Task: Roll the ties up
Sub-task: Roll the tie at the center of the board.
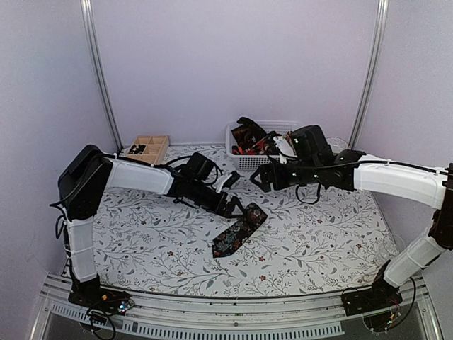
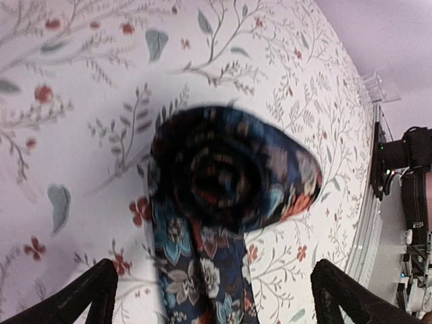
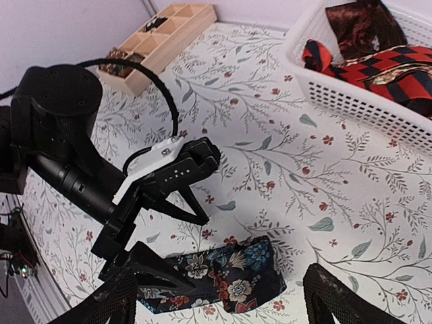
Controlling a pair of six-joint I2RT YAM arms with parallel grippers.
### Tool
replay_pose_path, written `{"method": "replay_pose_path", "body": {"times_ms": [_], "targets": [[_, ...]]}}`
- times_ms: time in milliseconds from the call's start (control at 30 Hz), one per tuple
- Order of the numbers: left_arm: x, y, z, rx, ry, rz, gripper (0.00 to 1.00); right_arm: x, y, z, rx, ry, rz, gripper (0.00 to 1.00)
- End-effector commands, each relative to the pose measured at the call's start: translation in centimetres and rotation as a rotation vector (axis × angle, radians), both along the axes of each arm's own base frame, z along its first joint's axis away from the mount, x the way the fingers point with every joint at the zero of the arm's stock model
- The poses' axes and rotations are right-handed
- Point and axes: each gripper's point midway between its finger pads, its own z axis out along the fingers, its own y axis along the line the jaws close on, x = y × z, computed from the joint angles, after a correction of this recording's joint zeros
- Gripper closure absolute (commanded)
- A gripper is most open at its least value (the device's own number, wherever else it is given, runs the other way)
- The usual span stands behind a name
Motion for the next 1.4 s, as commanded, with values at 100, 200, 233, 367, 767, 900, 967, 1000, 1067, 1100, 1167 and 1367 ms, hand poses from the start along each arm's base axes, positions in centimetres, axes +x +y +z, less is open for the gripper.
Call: {"method": "replay_pose_path", "body": {"times_ms": [100,200,233,367,767,900,967,1000,1067,1100,1167,1367], "targets": [[3.7,-2.7,2.0,0.030,-0.065,-0.004,0.00,1.4,-4.9,-1.0,0.094,0.154,-0.136,0.15],[4.6,-3.5,2.3,0.031,-0.074,-0.006,0.00,1.9,-6.1,-4.3,0.083,0.240,-0.182,0.14],[4.8,-3.8,2.3,0.028,-0.075,-0.010,0.00,1.9,-6.3,-5.4,0.080,0.272,-0.193,0.14],[4.4,-4.5,1.6,0.032,-0.062,-0.042,0.00,2.1,-6.5,-9.2,0.068,0.378,-0.211,0.14],[2.0,-2.1,-3.2,0.166,-0.021,-0.063,0.00,2.1,-5.2,-12.2,0.120,0.503,-0.155,0.14],[1.1,-1.0,-4.1,0.197,-0.011,-0.064,0.00,1.4,-3.9,-13.0,0.158,0.558,-0.091,0.14],[0.7,-0.3,-4.4,0.211,-0.009,-0.065,0.00,1.1,-3.4,-13.3,0.175,0.576,-0.061,0.13],[0.5,0.0,-4.7,0.219,-0.006,-0.065,0.01,1.0,-3.2,-13.5,0.179,0.582,-0.046,0.13],[0.3,0.7,-5.0,0.228,-0.001,-0.060,0.03,0.9,-2.9,-13.9,0.180,0.589,-0.021,0.13],[0.1,0.9,-5.1,0.228,0.002,-0.061,0.03,0.8,-2.8,-14.1,0.181,0.592,-0.009,0.13],[-0.1,1.3,-5.4,0.226,0.011,-0.061,0.05,0.7,-2.2,-14.3,0.191,0.585,0.035,0.13],[-0.7,1.5,-5.8,0.203,0.036,-0.084,0.10,0.4,-1.2,-15.2,0.211,0.569,0.137,0.13]]}}
